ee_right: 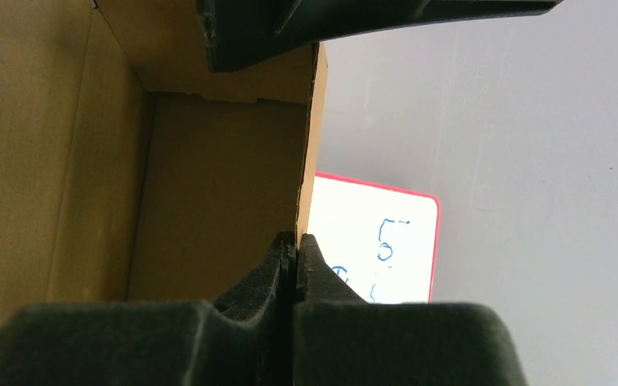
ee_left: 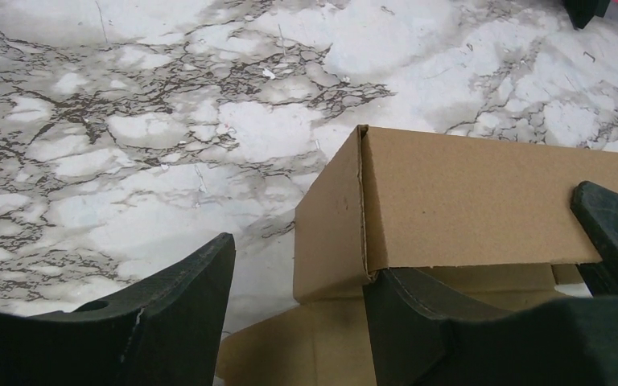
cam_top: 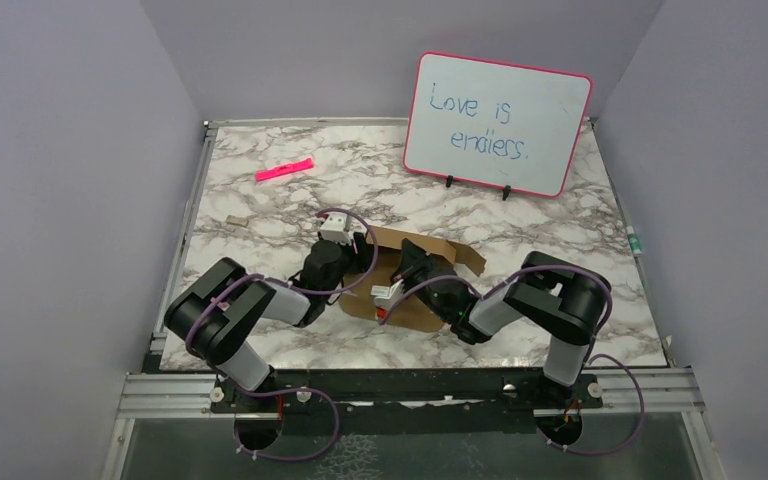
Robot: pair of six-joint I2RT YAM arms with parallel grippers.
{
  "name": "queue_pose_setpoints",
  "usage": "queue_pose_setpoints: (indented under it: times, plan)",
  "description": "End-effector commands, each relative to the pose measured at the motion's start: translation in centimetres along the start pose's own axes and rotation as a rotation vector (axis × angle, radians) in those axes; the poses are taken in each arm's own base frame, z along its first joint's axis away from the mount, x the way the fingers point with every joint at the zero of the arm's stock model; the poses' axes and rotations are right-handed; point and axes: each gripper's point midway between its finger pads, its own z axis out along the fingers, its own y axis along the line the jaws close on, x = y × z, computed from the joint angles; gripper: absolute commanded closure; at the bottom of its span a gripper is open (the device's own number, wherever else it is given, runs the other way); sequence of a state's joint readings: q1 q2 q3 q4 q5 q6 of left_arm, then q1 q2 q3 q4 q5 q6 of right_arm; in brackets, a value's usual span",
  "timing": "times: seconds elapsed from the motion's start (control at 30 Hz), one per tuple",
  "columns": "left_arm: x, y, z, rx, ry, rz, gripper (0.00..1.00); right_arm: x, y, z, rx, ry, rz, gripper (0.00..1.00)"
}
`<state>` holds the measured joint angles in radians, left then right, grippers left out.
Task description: Fold the paper box
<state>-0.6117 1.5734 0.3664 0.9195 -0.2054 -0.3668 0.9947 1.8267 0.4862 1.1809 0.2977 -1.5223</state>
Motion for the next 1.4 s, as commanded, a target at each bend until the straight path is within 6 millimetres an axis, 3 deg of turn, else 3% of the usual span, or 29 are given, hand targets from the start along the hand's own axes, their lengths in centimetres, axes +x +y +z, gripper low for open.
queue_pose_setpoints:
  times: [0.0,0.4,0.87,1.37]
  plan:
    - [-2.1,1.3,1.4,-0.098,-0.098,-0.050,0.41,-1.5,1.3,0.0,-0.066,-0.070,0.034,0.98]
    - [-3.2,1.9,2.2,-0.186,-0.185,-0.120,0.44,-1.9,2.0,-0.1,-0.124,-0.090,0.067,0.98]
    - [-2.6,3.2,3.3,-0.288,-0.245,-0.214,0.49,-2.7,2.9,-0.2,-0.218,-0.120,0.137,0.98]
    - [-2.1,5.2,1.0,-0.428,-0.302,-0.271,0.64,-3.1,3.3,-0.4,-0.268,-0.127,0.179,0.97]
